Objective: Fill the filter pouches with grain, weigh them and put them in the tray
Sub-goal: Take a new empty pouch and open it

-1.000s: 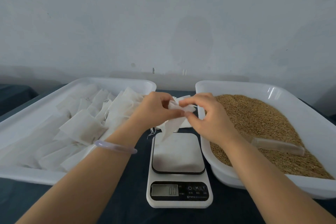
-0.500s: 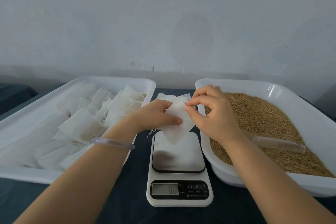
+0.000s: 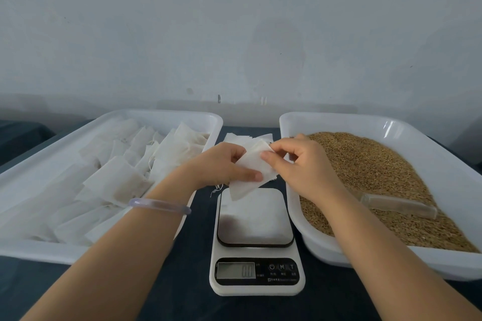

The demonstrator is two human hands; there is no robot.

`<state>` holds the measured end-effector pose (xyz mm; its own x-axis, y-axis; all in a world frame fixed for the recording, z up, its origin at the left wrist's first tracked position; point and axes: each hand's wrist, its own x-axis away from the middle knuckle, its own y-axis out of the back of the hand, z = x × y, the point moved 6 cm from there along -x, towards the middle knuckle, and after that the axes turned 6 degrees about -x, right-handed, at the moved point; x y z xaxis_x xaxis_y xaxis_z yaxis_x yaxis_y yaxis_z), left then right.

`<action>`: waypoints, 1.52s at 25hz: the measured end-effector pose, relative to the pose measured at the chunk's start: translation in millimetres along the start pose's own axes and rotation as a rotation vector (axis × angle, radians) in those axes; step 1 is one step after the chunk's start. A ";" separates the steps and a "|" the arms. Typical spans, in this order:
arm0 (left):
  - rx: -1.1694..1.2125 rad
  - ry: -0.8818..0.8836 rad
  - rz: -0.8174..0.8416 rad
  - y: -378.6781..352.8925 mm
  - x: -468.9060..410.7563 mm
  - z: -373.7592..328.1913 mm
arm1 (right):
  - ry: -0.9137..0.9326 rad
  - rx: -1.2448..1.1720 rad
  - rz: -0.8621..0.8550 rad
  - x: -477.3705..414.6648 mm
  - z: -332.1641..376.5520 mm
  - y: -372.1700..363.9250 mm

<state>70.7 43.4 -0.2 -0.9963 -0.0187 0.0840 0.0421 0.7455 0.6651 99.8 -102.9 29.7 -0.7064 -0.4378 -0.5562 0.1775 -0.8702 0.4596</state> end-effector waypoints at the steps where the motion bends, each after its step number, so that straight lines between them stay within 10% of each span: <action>1: 0.027 -0.001 0.005 0.0 0.1 -0.3 | 0.013 -0.029 -0.021 -0.2 0.9 1.7; 8: 0.506 -0.045 0.287 -7.0 13.3 -11.4 | -0.154 -0.703 0.240 -0.5 -3.8 -5.6; 13: 0.740 -0.018 0.400 -4.9 16.1 -10.1 | -0.045 -0.720 0.410 5.3 6.0 -9.6; 20: 0.388 -0.225 -0.302 38.0 15.3 -16.1 | -0.116 -0.178 0.410 7.3 -2.7 -14.5; 25: -0.373 -0.191 -0.141 4.6 9.5 -21.7 | -0.166 -0.065 0.492 12.0 -10.8 -23.4; 38: -0.234 -0.094 -0.214 12.1 4.4 -8.8 | -0.247 -0.076 0.127 0.7 -30.4 48.2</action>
<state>67.5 46.5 14.7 -0.9865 -0.0886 -0.1373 -0.1634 0.5575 0.8140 128.6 -152.0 30.4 -0.8193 -0.4840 -0.3076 0.3191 -0.8304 0.4567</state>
